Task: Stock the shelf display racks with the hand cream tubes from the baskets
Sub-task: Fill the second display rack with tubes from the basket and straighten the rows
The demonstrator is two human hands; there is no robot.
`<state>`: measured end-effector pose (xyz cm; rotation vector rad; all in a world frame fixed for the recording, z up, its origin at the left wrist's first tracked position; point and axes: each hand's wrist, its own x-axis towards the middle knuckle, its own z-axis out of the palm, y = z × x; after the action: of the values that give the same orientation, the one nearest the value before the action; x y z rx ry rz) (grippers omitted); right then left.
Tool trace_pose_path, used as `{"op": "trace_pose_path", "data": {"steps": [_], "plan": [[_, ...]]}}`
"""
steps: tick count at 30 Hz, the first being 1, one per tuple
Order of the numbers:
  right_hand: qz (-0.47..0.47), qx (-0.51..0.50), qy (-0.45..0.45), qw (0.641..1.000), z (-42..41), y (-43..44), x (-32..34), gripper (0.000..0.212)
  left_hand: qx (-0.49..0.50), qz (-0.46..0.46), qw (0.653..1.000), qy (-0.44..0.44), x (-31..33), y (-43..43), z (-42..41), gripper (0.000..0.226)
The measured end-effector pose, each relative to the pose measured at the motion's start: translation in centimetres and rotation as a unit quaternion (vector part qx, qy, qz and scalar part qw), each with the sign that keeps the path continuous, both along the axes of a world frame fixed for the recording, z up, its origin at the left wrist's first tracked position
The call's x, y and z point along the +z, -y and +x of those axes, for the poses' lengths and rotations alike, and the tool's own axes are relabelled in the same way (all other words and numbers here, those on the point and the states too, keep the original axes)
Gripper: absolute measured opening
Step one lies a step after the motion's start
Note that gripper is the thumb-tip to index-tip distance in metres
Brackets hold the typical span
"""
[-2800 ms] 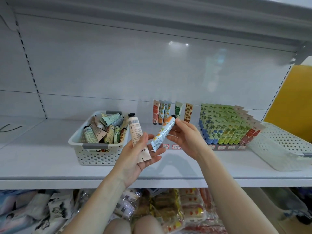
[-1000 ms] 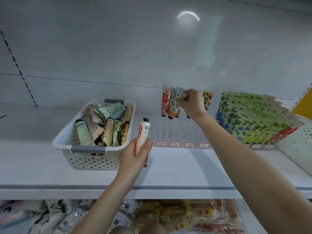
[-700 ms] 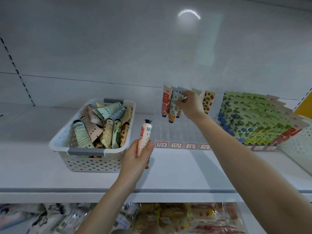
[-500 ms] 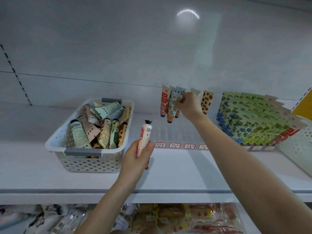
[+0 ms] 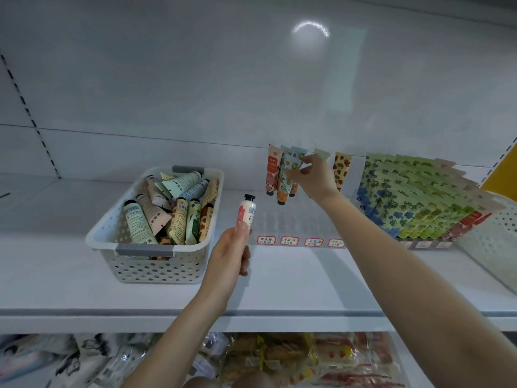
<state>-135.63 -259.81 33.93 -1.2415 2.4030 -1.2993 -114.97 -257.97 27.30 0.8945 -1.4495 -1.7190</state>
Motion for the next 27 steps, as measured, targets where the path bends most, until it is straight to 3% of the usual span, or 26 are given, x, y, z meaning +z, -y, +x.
{"op": "trace_pose_path", "data": {"steps": [2,5,9,13,17,20,22,24,27], "plan": [[-0.044,-0.030,-0.004,0.999,0.5,-1.2,-0.1,0.042,-0.002,0.012,1.000,-0.001,0.6,0.0,0.3,0.024],[-0.077,0.022,0.029,0.996,2.4,-3.6,0.0,0.032,-0.001,-0.086,0.996,0.026,0.8,-0.5,0.9,0.015],[0.021,0.175,0.240,0.955,5.3,-7.0,0.8,0.033,0.006,-0.246,0.966,0.074,1.1,-1.2,1.2,0.007],[0.035,0.216,0.255,0.942,6.3,-8.5,0.8,0.019,-0.002,-0.322,0.941,0.101,1.6,-1.9,1.4,0.017],[-0.040,0.195,0.336,0.921,6.1,-9.5,0.5,0.007,0.007,-0.237,0.968,0.081,1.7,-1.9,2.2,0.035],[-0.086,0.195,0.420,0.882,5.6,-10.5,0.0,0.006,0.051,-0.098,0.994,-0.024,2.2,-1.8,2.9,0.017],[-0.079,0.210,0.449,0.865,5.5,-11.2,-0.6,0.014,0.083,-0.084,0.992,-0.053,2.7,-1.7,3.1,0.016],[-0.035,0.222,0.429,0.875,5.5,-11.8,-1.3,0.026,0.096,-0.113,0.987,-0.069,3.1,-1.3,3.2,0.019],[0.018,0.199,0.285,0.937,5.7,-12.2,-1.8,0.022,0.097,-0.231,0.968,-0.031,3.5,-0.6,3.4,0.020]]}}
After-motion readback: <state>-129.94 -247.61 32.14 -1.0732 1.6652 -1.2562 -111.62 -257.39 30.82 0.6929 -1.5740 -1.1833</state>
